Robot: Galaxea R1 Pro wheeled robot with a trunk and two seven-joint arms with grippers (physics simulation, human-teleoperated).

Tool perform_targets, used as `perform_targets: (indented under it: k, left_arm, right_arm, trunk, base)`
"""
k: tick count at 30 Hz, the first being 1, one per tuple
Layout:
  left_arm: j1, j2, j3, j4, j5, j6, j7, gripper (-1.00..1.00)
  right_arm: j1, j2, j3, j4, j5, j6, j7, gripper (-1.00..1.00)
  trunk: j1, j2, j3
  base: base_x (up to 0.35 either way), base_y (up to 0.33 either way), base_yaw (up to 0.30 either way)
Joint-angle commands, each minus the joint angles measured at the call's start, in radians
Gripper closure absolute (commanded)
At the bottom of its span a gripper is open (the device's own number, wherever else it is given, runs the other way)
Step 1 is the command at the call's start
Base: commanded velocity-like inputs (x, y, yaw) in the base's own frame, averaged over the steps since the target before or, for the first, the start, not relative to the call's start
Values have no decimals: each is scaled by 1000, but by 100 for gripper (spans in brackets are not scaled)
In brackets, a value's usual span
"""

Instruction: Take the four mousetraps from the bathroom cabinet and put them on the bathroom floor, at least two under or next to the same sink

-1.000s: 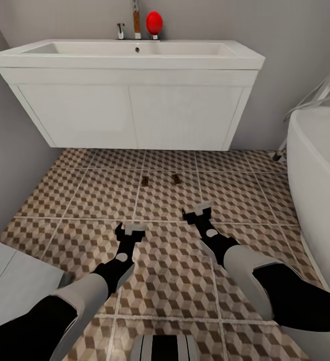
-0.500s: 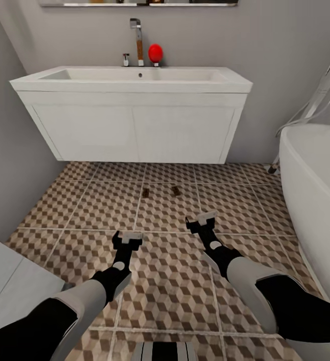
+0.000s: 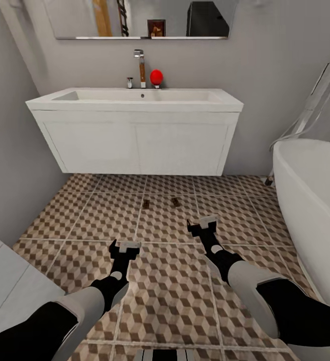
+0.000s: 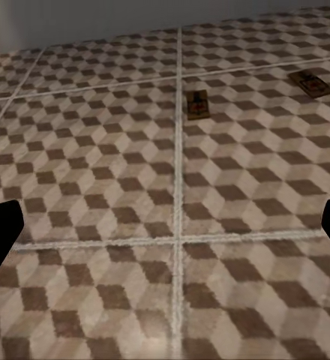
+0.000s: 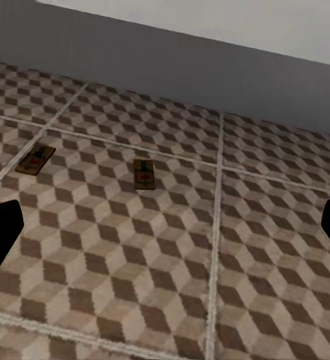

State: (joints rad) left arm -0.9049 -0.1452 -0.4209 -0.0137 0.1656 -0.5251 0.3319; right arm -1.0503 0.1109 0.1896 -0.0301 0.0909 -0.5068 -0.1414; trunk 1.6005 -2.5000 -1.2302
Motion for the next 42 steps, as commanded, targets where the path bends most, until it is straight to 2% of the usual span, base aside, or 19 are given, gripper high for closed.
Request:
perform_targets:
  k: [1,8,17,27,35,42]
  left_arm:
    - [1,0,-9,4,9,-14,3,-100]
    - [7,-1,-9,25,9,-59,3,-100]
    - [21,0,-8,47,9,-73,1,-100]
    - [62,4,-7,64,9,-75,1,-100]
    - [72,4,-7,67,9,-75,1,-100]
    - [79,3,-7,68,9,-75,1,-100]
  right_arm:
    - [1,0,4,2,9,-2,-10,-100]
    - [58,-2,3,4,6,-8,-10,-100]
    - [105,-9,2,4,-4,-40,-25,-100]
    - [121,-21,3,4,-36,-83,-50,-100]
    - [122,-22,4,4,-66,-90,-52,-100]
    - [122,-22,4,4,-72,-92,-52,-100]
  trunk:
    - [-1,0,5]
    - [-27,49,36]
    - [-62,112,75]
    - [-100,182,118]
    - [-131,238,152]
    - [-158,287,181]
  base:
    - [0,0,0]
    - [0,0,0]
    - [0,0,0]
    - [0,0,0]
    - [0,0,0]
    - [0,0,0]
